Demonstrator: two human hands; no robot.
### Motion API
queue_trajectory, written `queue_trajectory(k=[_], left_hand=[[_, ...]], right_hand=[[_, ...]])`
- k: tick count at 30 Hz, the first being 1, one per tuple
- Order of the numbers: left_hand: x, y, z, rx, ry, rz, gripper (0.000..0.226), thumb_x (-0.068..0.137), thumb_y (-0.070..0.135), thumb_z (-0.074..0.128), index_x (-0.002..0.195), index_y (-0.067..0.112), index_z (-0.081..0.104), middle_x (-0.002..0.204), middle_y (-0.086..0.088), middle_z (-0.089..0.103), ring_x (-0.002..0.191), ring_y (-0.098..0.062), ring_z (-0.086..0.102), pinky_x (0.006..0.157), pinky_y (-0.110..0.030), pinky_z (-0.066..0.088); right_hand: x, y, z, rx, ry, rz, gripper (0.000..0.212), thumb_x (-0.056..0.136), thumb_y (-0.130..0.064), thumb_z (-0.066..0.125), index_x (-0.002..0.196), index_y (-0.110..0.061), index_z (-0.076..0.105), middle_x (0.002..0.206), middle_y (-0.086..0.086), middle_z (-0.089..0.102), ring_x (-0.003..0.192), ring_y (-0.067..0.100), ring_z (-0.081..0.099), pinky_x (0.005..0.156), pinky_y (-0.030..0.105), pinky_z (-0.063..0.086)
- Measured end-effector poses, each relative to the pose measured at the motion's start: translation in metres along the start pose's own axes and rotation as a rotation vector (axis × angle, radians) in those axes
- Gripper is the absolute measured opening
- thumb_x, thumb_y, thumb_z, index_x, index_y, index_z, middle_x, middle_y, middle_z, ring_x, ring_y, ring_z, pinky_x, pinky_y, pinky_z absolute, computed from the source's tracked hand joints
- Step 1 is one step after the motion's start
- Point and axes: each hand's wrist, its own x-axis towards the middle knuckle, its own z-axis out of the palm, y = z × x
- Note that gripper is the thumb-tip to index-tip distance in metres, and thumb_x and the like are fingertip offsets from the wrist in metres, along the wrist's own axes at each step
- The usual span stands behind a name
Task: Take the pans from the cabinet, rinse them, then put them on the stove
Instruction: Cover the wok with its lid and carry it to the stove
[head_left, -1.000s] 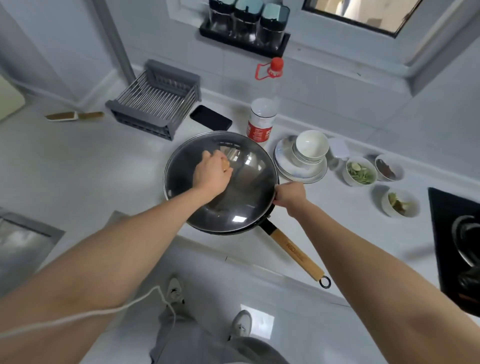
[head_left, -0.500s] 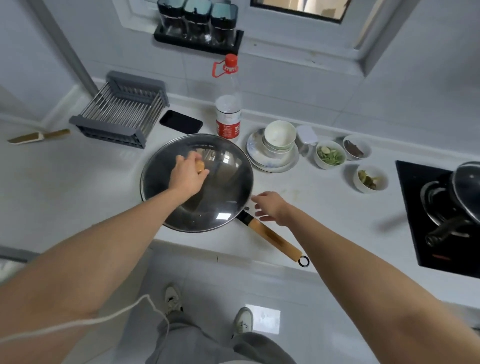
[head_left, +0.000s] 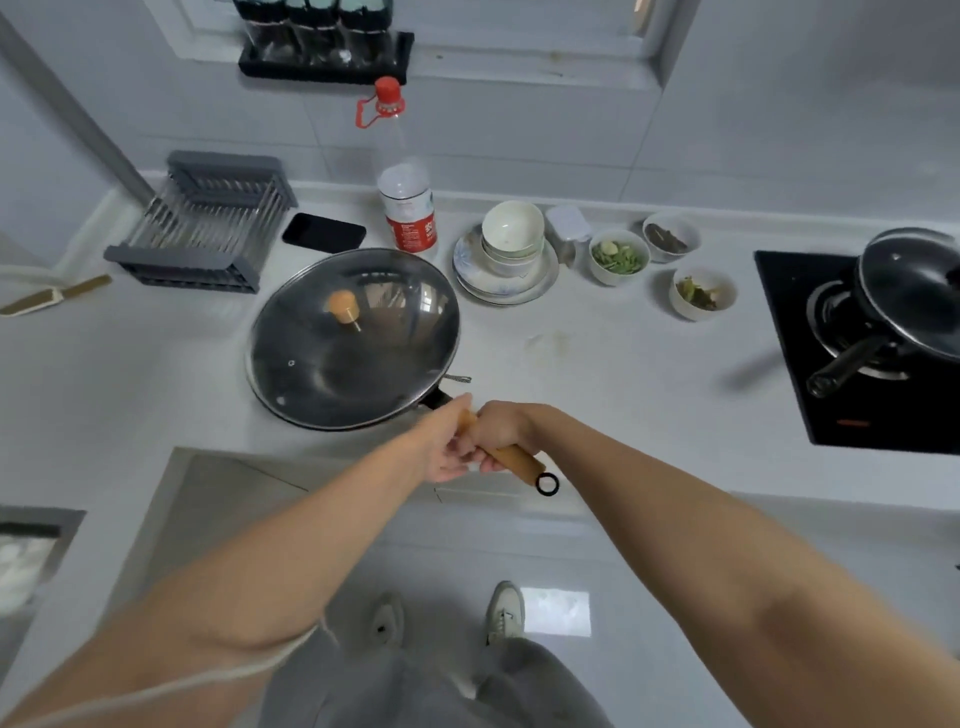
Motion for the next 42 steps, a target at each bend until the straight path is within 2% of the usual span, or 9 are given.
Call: queue_trajectory(k=[2, 5, 10, 14, 21, 26, 29, 37, 42], left_hand=[[0.008, 0.001, 0.004, -0.208, 0.009, 0.074, 0.037, 0.093, 0.046, 0.056, 0.083, 0.011, 0.057, 0.063, -0.013, 0.058, 0.049, -0.026, 0.056, 0.069, -0.045, 0.058], [0.016, 0.004, -0.003, -0.314, 0.044, 0.197, 0.028, 0.091, 0.030, 0.057, 0.068, 0.015, 0.048, 0.054, -0.007, 0.046, 0.043, -0.023, 0.043, 0.045, -0.030, 0.041], [0.008, -0.019, -0.031, -0.250, 0.081, 0.256, 0.022, 0.086, 0.017, 0.060, 0.065, 0.015, 0.051, 0.059, -0.001, 0.051, 0.051, -0.017, 0.045, 0.048, -0.024, 0.037], [-0.019, -0.047, -0.037, -0.127, 0.054, 0.308, 0.018, 0.081, 0.020, 0.062, 0.064, 0.015, 0.056, 0.063, -0.003, 0.056, 0.054, -0.019, 0.050, 0.049, -0.024, 0.040], [-0.105, -0.050, 0.016, 0.100, -0.071, 0.529, 0.016, 0.082, 0.016, 0.061, 0.066, 0.013, 0.060, 0.066, -0.001, 0.060, 0.061, -0.018, 0.055, 0.060, -0.025, 0.045], [-0.165, -0.040, 0.110, 0.267, -0.243, 0.644, 0.011, 0.082, 0.019, 0.061, 0.078, 0.009, 0.061, 0.076, -0.004, 0.063, 0.067, -0.023, 0.056, 0.067, -0.031, 0.046], [-0.196, -0.043, 0.190, 0.339, -0.351, 0.676, 0.012, 0.080, 0.020, 0.060, 0.071, 0.012, 0.062, 0.074, -0.004, 0.063, 0.067, -0.026, 0.057, 0.066, -0.031, 0.048], [-0.238, -0.098, 0.431, 0.426, -0.621, 0.576, 0.018, 0.085, 0.015, 0.058, 0.067, 0.015, 0.058, 0.068, 0.003, 0.061, 0.050, -0.015, 0.053, 0.044, -0.020, 0.042], [-0.241, -0.132, 0.552, 0.505, -0.701, 0.503, 0.024, 0.084, 0.013, 0.057, 0.060, 0.016, 0.053, 0.059, -0.001, 0.054, 0.043, -0.019, 0.047, 0.040, -0.020, 0.040]], right_hand=[[-0.003, -0.008, 0.013, 0.021, 0.054, -0.017, 0.016, 0.096, -0.008, 0.052, 0.080, -0.006, 0.055, 0.071, 0.008, 0.054, 0.058, 0.014, 0.052, 0.054, 0.023, 0.048], [-0.004, -0.016, 0.025, 0.044, 0.184, -0.041, 0.015, 0.089, -0.006, 0.054, 0.075, -0.007, 0.054, 0.066, 0.008, 0.051, 0.053, 0.015, 0.049, 0.051, 0.024, 0.045], [-0.017, -0.016, 0.072, 0.062, 0.318, -0.075, 0.005, 0.081, -0.008, 0.061, 0.079, -0.004, 0.059, 0.067, 0.013, 0.056, 0.048, 0.019, 0.050, 0.047, 0.023, 0.045], [-0.044, -0.003, 0.112, 0.092, 0.401, -0.106, 0.012, 0.078, -0.013, 0.064, 0.081, -0.003, 0.060, 0.065, 0.013, 0.057, 0.048, 0.019, 0.051, 0.047, 0.024, 0.046], [-0.148, 0.021, 0.126, 0.297, 0.609, -0.186, 0.012, 0.080, -0.014, 0.066, 0.084, -0.005, 0.058, 0.062, 0.008, 0.054, 0.040, 0.013, 0.047, 0.043, 0.019, 0.042], [-0.244, 0.063, 0.098, 0.443, 0.792, -0.197, 0.011, 0.082, -0.015, 0.064, 0.084, -0.008, 0.055, 0.063, 0.004, 0.052, 0.046, 0.013, 0.046, 0.045, 0.021, 0.041], [-0.305, 0.109, 0.072, 0.481, 0.917, -0.175, 0.012, 0.082, -0.017, 0.064, 0.086, -0.008, 0.058, 0.064, 0.004, 0.054, 0.047, 0.013, 0.047, 0.046, 0.021, 0.043], [-0.433, 0.282, -0.002, 0.610, 1.130, -0.005, 0.010, 0.078, -0.016, 0.064, 0.079, -0.009, 0.057, 0.068, 0.008, 0.055, 0.051, 0.014, 0.049, 0.052, 0.027, 0.046], [-0.474, 0.382, -0.051, 0.722, 1.186, 0.061, 0.015, 0.081, -0.007, 0.061, 0.070, -0.010, 0.052, 0.060, 0.005, 0.052, 0.040, 0.011, 0.046, 0.040, 0.018, 0.041]])
